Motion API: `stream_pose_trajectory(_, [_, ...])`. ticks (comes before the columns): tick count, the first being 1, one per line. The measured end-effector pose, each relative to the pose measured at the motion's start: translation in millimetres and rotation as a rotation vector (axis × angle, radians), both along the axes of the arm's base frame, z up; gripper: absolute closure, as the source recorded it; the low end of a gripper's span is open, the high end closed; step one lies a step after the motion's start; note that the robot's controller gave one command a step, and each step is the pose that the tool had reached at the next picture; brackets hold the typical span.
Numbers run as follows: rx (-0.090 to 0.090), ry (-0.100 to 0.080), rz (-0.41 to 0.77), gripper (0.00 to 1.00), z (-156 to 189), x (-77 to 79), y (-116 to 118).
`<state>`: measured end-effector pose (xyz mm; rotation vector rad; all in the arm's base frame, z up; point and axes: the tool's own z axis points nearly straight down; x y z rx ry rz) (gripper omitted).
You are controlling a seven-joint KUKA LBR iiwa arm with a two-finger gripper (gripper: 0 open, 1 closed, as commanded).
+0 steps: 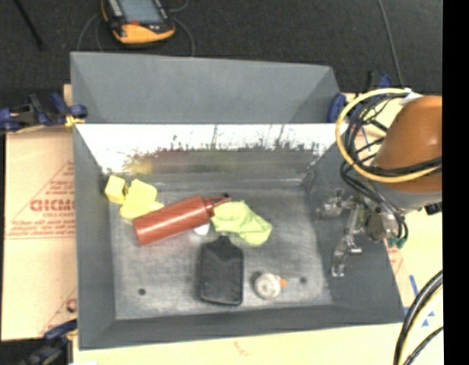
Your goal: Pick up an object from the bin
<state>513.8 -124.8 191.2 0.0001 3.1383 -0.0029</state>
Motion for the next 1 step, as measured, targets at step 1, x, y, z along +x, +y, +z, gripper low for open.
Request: stream_pose_trajectory(1, [-0.001, -0.006, 0.067, 0.0, -66.3, 21.9, 40.3])
